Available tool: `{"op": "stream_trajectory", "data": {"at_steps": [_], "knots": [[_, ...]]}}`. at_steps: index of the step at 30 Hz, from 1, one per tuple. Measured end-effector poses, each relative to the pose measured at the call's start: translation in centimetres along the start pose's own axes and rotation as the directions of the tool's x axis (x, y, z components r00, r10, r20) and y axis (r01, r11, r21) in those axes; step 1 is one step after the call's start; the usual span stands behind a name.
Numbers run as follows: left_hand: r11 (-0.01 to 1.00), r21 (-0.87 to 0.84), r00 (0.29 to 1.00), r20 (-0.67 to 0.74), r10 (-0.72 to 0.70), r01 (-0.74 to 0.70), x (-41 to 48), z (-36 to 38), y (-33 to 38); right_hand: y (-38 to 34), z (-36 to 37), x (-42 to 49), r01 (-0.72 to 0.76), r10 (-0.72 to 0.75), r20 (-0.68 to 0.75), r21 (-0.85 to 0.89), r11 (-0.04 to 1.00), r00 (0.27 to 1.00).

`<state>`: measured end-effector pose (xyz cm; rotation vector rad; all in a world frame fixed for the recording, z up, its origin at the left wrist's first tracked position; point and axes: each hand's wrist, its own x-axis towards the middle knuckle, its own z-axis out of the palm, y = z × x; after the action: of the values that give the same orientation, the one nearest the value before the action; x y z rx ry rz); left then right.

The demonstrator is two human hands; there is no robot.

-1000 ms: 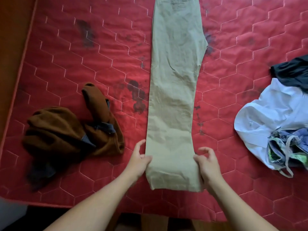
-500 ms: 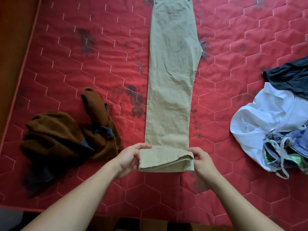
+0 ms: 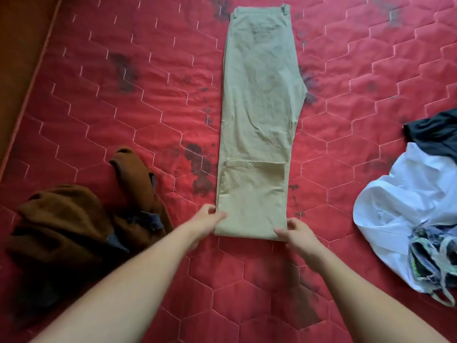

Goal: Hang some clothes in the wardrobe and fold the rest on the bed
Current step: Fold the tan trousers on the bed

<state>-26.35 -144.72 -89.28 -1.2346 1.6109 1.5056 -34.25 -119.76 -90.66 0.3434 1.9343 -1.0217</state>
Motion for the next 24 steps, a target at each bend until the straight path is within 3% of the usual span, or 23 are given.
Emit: {"op": "stream_trajectory", "data": {"at_steps": [3, 6, 7, 9, 11, 14, 16, 19, 22, 24], "knots": [[0.992, 0.021, 0.973, -0.192, 0.126, -0.124, 0.9, 0.9, -3.1, 0.9, 0.8, 0.3, 0.081, -0.092, -0.112, -0.096, 0.992, 0.989], [0.931, 0.231, 0.908, -0.25, 0.337, -0.282, 1.2, 0.8, -3.3, -0.5, 0.8, 0.4, 0.271, -0.317, -0.142, -0.27, 0.924, 0.938], [0.927, 0.208, 0.902, -0.241, 0.358, -0.313, 1.2, 0.8, -3.1, -1.3, 0.8, 0.1, 0.332, -0.37, -0.146, -0.233, 0.914, 0.917], [0.945, 0.005, 0.923, -0.209, 0.322, -0.328, 0.7, 0.9, -2.3, -2.8, 0.8, -0.2, 0.407, -0.424, -0.172, -0.126, 0.905, 0.889], [0.932, -0.166, 0.941, -0.166, 0.295, -0.322, 0.6, 0.8, -1.5, -4.0, 0.6, -0.2, 0.414, -0.417, -0.195, -0.057, 0.908, 0.888], [0.95, -0.174, 0.966, -0.068, 0.251, -0.259, 0.9, -0.1, -1.6, -4.2, 0.1, 0.1, 0.288, -0.278, -0.155, 0.052, 0.956, 0.948], [0.98, -0.069, 0.98, 0.06, 0.189, -0.185, 1.1, -0.3, -2.5, -2.8, 0.0, -0.1, 0.132, -0.134, -0.004, 0.203, 0.97, 0.991], [0.996, 0.05, 0.969, 0.24, 0.058, -0.072, 0.6, 0.4, -4.7, 0.7, 0.9, -0.8, -0.121, 0.057, 0.24, 0.265, 0.957, 0.969], [0.997, 0.075, 0.947, 0.319, -0.022, -0.002, -0.8, 1.2, -6.8, 3.4, 1.4, -1.4, -0.22, 0.153, 0.297, 0.207, 0.953, 0.943], [1.0, 0.015, 0.96, 0.279, -0.001, -0.003, -1.6, 1.4, -7.3, 3.6, 1.4, -1.5, -0.225, 0.157, 0.29, 0.219, 0.95, 0.944]]}}
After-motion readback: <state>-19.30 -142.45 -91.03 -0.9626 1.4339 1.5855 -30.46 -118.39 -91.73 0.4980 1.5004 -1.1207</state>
